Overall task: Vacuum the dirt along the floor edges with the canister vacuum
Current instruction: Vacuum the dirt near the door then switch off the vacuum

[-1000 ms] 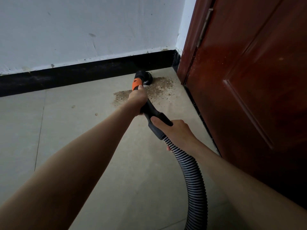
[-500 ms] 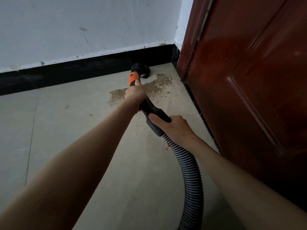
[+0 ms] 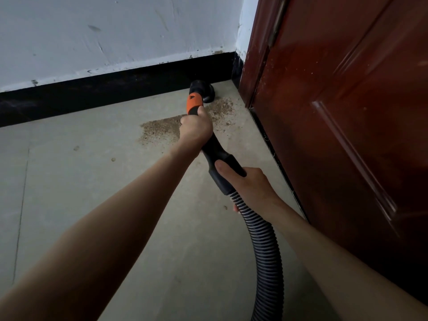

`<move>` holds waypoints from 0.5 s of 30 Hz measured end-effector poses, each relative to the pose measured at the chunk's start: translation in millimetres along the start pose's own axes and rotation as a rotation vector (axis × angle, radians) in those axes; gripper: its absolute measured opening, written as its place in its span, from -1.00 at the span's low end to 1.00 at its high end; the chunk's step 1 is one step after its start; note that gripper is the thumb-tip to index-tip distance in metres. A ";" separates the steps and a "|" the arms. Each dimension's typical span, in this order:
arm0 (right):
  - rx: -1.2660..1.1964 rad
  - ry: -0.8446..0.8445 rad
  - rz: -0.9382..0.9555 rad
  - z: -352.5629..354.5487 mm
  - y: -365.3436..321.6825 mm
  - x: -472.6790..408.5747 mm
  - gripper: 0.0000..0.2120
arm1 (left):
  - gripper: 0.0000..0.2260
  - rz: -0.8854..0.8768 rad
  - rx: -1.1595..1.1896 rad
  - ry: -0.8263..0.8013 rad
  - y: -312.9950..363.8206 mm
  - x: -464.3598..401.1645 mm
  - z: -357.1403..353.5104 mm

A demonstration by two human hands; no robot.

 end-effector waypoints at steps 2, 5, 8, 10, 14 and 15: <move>-0.006 0.001 0.003 1.5 1.6 5.2 -0.50 | -0.43 0.002 -0.010 -0.009 -1.1 1.4 -3.5; -0.013 0.010 0.009 4.0 2.8 9.2 -0.50 | -0.44 -0.001 -0.004 -0.020 -1.6 2.9 -7.3; 0.010 0.038 0.007 11.3 4.0 11.1 -0.50 | -0.45 0.003 0.023 -0.041 -2.2 5.1 -14.4; 0.026 0.063 0.006 17.4 5.1 12.2 -0.49 | -0.45 -0.002 0.036 -0.056 0.0 7.1 -20.6; 0.025 0.096 -0.008 25.7 8.8 13.1 -0.49 | -0.43 -0.016 0.023 -0.082 7.3 9.5 -33.5; 0.025 0.102 -0.010 27.7 9.2 12.6 -0.49 | -0.43 -0.018 0.022 -0.090 9.2 9.4 -36.3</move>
Point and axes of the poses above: each hand's wrist, its own x-axis away from the middle knuckle, its own z-axis out of the back of the hand, y = z × x, the point moved 8 cm from there along -x, towards the middle knuckle, and after that the axes turned 3 degrees about -y, right-handed, at the moved point
